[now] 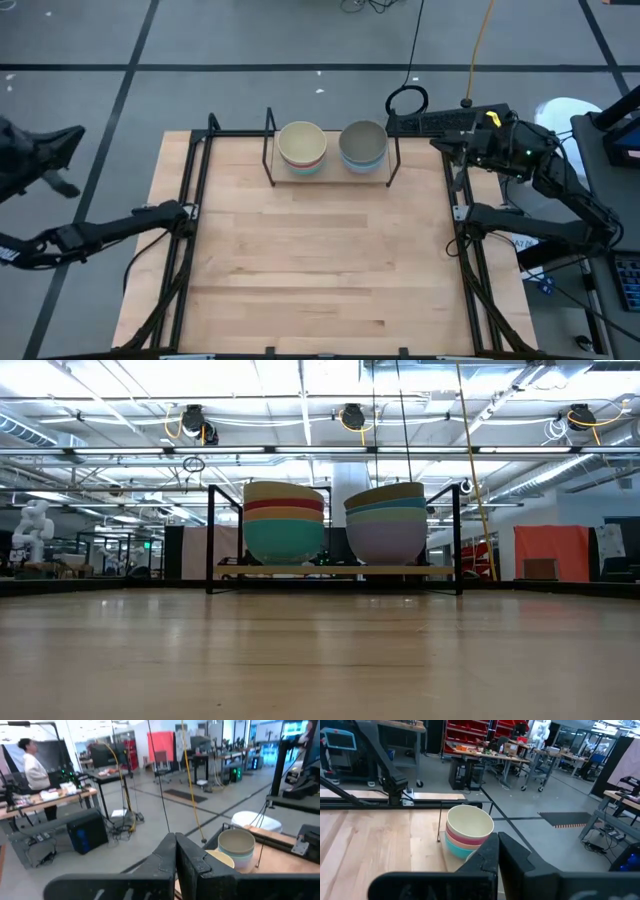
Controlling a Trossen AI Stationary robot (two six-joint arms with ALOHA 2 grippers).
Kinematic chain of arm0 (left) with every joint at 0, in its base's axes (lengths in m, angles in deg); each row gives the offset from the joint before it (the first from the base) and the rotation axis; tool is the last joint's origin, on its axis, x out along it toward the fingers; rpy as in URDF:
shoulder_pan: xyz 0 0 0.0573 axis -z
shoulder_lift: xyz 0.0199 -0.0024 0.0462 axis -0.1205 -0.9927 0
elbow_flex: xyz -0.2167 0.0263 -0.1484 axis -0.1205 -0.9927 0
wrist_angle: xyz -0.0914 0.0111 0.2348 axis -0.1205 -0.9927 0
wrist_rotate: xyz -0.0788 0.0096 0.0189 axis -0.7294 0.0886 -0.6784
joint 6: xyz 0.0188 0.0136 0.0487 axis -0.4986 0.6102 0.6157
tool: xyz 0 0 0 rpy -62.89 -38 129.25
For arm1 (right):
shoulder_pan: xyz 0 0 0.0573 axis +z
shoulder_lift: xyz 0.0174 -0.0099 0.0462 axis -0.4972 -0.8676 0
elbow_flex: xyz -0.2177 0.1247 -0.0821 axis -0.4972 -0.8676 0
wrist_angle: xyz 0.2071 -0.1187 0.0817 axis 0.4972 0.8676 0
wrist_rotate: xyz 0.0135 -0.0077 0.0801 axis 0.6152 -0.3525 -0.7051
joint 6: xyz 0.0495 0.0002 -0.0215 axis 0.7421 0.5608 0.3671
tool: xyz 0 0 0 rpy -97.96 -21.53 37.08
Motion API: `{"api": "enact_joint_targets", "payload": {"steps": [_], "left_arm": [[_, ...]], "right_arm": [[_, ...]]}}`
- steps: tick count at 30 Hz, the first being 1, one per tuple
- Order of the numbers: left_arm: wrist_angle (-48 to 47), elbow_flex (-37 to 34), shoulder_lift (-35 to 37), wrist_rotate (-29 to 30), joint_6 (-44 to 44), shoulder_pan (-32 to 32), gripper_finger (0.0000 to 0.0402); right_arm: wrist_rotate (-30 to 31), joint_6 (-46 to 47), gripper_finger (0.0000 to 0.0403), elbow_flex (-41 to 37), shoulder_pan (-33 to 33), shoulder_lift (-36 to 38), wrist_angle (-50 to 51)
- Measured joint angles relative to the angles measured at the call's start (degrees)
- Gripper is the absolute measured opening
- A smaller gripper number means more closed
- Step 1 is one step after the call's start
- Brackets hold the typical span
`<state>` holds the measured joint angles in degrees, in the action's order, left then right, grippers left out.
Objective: Place and stack bowls onto a shelf
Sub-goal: Return to Home Position
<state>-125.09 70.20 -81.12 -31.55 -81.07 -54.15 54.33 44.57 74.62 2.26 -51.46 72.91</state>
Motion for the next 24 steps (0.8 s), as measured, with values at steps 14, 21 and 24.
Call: {"api": "enact_joint_targets", "payload": {"steps": [14,21,24], "left_arm": [[0.00,-1.67,12.31,-0.18,-1.47,0.00,0.0005],[-0.02,-3.95,17.97,-1.95,-3.77,0.00,0.0010],[-0.02,-4.46,20.00,-3.67,-4.13,-0.02,0.0004]], "right_arm": [[0.00,-0.02,0.0000,0.00,0.00,2.35,-0.04],[0.00,-0.02,0.0000,0.00,0.00,2.51,-0.03],[0.00,-0.01,0.0000,0.00,0.00,2.51,-0.02]]}}
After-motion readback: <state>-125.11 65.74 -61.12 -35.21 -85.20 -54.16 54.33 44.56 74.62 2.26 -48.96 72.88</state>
